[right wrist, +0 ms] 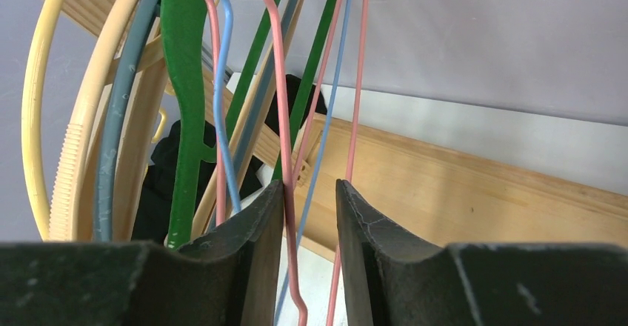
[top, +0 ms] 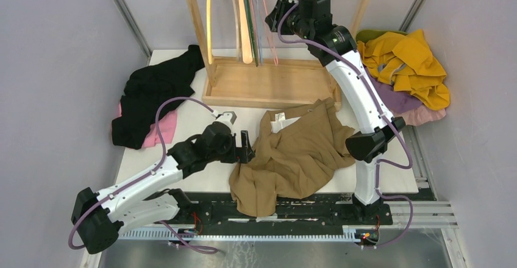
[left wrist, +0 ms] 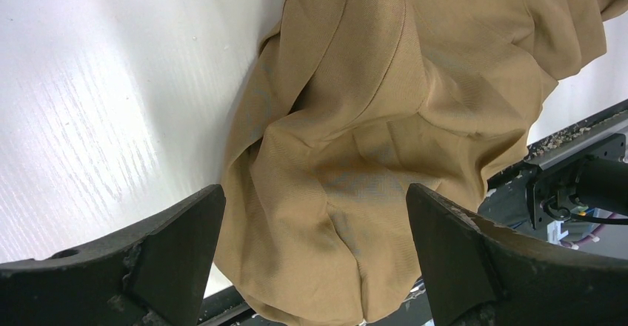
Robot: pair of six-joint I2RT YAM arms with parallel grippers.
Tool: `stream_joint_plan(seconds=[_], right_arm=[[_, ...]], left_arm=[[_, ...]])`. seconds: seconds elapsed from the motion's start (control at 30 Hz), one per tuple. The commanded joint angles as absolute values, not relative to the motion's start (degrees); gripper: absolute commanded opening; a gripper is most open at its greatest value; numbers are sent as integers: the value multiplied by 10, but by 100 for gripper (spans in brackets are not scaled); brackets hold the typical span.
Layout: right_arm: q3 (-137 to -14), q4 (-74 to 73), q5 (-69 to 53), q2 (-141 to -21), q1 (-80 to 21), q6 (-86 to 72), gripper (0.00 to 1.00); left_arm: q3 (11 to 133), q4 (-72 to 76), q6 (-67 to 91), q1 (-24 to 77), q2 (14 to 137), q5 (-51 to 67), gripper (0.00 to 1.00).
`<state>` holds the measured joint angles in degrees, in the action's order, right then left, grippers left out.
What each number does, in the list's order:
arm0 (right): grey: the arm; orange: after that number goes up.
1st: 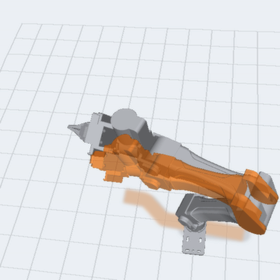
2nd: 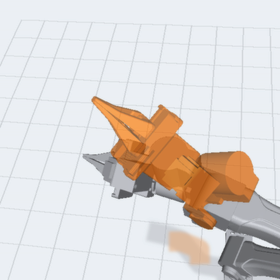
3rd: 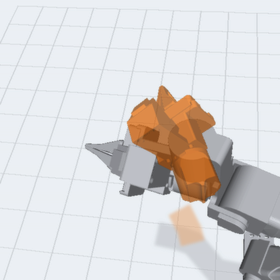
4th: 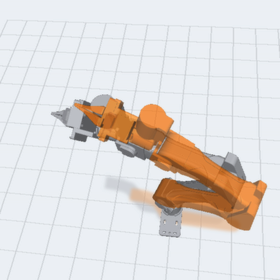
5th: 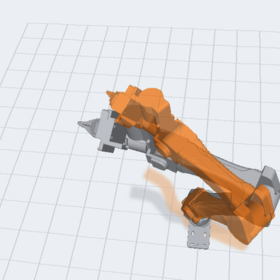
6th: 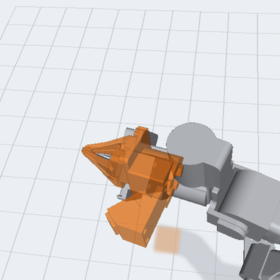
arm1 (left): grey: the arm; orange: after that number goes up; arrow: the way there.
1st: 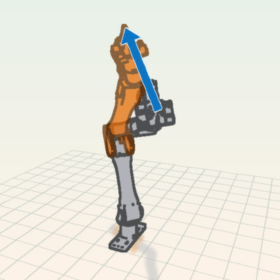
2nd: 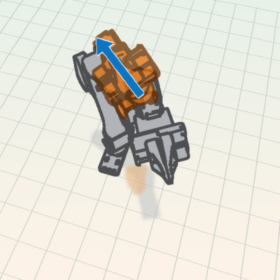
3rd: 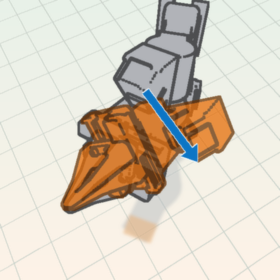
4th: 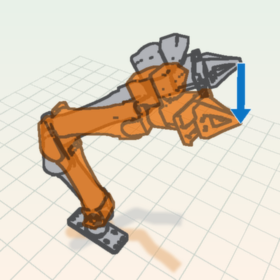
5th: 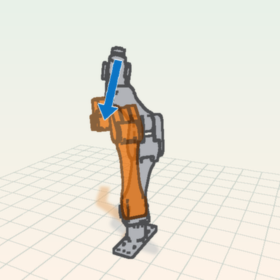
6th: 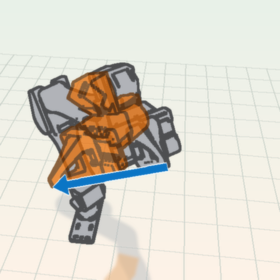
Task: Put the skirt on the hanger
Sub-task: Pick up the hanger from the clothesline.
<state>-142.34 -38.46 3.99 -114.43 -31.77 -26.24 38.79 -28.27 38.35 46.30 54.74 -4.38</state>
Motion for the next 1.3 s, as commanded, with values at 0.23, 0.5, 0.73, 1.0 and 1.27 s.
stream_joint_plan(seconds=[0.23,0.5,0.73,1.0,1.27], right_arm=[[-1434,-370,65,-1162,-318,-258,30],[-1434,-362,82,-1170,-317,-259,22],[-1423,-340,91,-1154,-319,-251,1],[-1365,-273,106,-1092,-326,-227,1],[-1339,-239,82,-1038,-333,-210,1]], left_arm=[[385,-286,395,463,526,-48,99],[385,-293,394,464,519,-51,99],[386,-294,389,463,524,-53,99],[385,-293,386,464,525,-52,99],[384,-288,386,464,525,-46,99]])
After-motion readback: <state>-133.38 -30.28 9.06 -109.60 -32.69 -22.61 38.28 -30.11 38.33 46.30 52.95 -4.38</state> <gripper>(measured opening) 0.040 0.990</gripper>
